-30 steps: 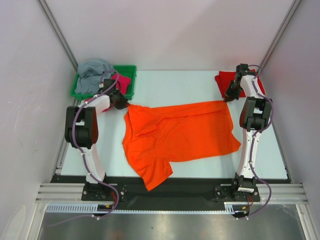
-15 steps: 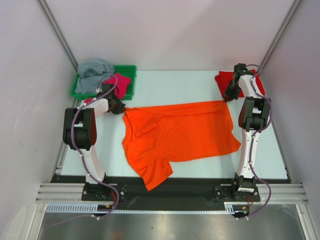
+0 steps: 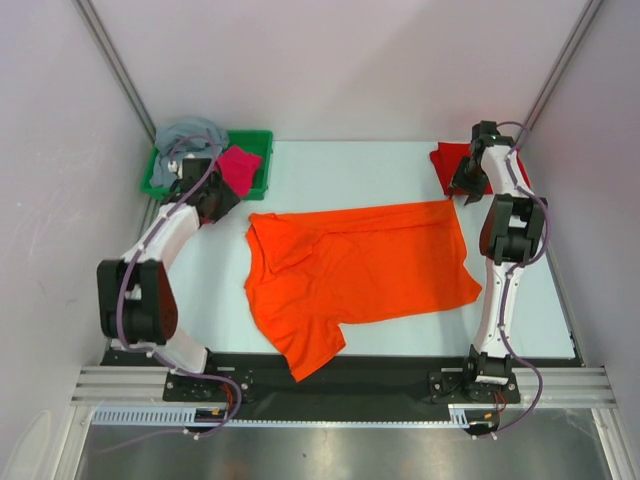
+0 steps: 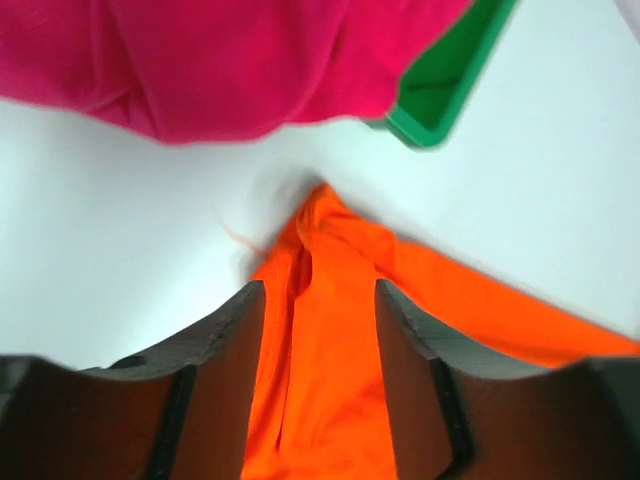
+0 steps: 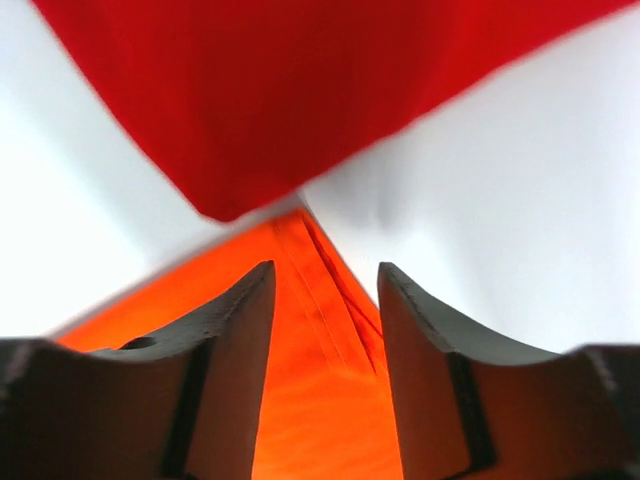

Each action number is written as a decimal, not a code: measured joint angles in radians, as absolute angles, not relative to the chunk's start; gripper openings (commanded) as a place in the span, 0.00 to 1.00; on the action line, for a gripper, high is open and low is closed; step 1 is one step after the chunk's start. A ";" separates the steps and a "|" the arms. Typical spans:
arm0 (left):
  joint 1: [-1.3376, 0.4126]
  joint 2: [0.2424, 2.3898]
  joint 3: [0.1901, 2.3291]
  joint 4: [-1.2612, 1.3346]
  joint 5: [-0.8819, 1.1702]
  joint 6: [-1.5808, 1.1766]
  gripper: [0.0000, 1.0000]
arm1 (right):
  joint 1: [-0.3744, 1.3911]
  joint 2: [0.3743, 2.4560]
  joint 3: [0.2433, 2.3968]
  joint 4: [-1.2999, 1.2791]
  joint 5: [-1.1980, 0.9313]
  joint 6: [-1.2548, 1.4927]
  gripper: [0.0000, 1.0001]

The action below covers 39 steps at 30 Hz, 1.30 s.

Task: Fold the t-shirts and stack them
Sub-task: Fold the tshirt

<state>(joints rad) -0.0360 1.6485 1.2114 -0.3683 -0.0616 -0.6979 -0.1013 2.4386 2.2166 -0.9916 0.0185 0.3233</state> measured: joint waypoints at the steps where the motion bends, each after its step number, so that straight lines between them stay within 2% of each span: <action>1: -0.037 1.605 1.187 -0.371 -0.057 -0.699 0.49 | -0.101 2.425 2.217 -1.002 0.028 0.320 0.53; 4: -0.041 1.491 1.098 -0.360 -0.024 -0.708 0.44 | -0.102 2.374 2.211 -1.025 0.038 0.319 0.56; 7: -0.060 1.439 1.001 -0.350 0.023 -0.722 0.50 | -0.104 2.292 2.149 -1.016 0.017 0.325 0.56; 11: -0.129 1.443 0.915 -0.356 0.075 -0.763 0.52 | -0.103 2.191 2.033 -0.994 -0.029 0.337 0.56; 19: -0.255 1.493 0.897 -0.320 0.136 -0.821 0.49 | -0.093 2.150 1.882 -0.967 -0.084 0.335 0.52; 23: -0.296 1.495 0.897 -0.277 0.153 -0.750 0.53 | -0.086 2.132 1.784 -0.950 -0.118 0.332 0.52; 25: -0.306 1.501 0.905 -0.265 0.170 -0.703 0.52 | -0.076 2.118 1.742 -0.929 -0.163 0.333 0.52; 26: -0.309 1.508 0.915 -0.266 0.173 -0.683 0.45 | -0.066 2.101 1.707 -0.900 -0.194 0.340 0.52; 28: -0.310 1.528 0.940 -0.268 0.175 -0.654 0.38 | -0.023 2.061 1.650 -0.857 -0.250 0.364 0.50; 29: -0.309 1.539 0.950 -0.271 0.173 -0.643 0.37 | 0.012 2.041 1.626 -0.823 -0.281 0.385 0.47; 31: -0.309 1.566 0.976 -0.283 0.171 -0.627 0.36 | 0.095 2.012 1.592 -0.757 -0.334 0.426 0.45; 35: -0.308 1.599 0.999 -0.292 0.188 -0.600 0.50 | 0.284 1.999 1.570 -0.591 -0.430 0.535 0.45; 39: -0.309 1.598 0.998 -0.297 0.186 -0.582 0.47 | 0.389 2.005 1.559 -0.463 -0.509 0.648 0.44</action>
